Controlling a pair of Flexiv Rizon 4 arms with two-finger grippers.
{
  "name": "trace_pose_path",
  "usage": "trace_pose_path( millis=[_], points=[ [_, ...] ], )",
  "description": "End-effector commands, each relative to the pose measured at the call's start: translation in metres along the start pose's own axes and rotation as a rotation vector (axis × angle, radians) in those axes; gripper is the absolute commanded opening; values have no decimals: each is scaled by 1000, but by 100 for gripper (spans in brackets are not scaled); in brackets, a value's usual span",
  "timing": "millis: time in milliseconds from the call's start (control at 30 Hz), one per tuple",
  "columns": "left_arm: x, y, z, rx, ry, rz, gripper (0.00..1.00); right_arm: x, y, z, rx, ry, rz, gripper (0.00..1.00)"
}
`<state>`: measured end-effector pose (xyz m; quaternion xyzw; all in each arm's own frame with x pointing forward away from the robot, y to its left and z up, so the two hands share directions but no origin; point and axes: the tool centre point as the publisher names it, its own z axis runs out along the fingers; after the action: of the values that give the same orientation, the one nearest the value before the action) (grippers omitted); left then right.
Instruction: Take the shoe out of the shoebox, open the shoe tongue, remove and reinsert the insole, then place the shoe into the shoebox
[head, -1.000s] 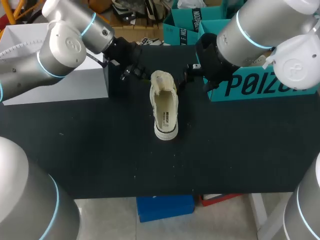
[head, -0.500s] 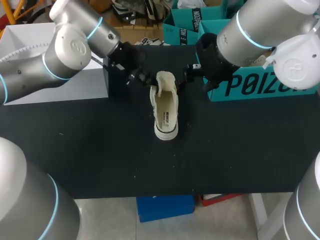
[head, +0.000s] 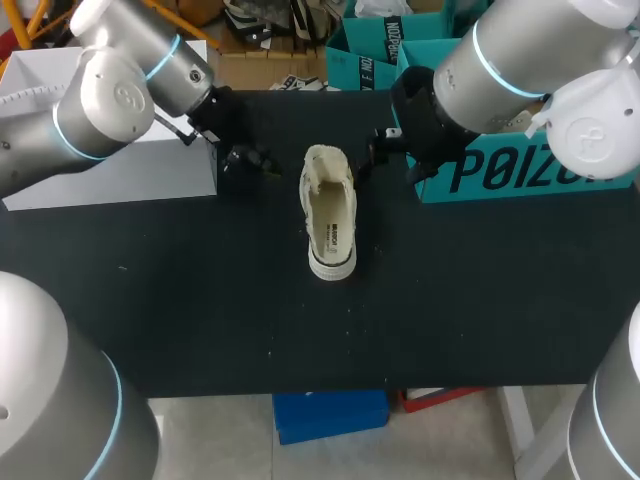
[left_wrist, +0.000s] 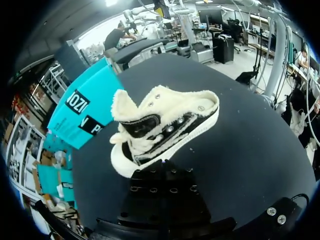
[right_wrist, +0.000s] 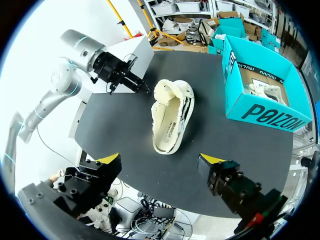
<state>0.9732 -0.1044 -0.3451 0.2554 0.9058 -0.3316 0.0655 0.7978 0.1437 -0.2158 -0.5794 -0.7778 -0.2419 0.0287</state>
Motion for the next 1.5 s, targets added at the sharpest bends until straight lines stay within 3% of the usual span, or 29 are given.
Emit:
trace_pose_path(
  millis=[33,200,433,800,1033,1300,1500],
  points=[
    [-4,0,-20,-19,-30,0,0,0,0,2,-1,1,0,100],
    [-35,-2,-17,-18,-61,11,0,0,0,2,-1,1,0,100],
    [-74,-22,0,-3,-52,77,0,0,0,2,-1,1,0,100],
    [-105,-61,23,-6,6,197,0,0,0,2,-1,1,0,100],
    [-91,-74,30,4,47,230,0,0,0,2,-1,1,0,100],
    [-53,-59,33,-18,98,202,0,0,0,2,-1,1,0,100],
    [-43,-59,36,-12,111,190,0,0,0,2,-1,1,0,100]
  ],
)
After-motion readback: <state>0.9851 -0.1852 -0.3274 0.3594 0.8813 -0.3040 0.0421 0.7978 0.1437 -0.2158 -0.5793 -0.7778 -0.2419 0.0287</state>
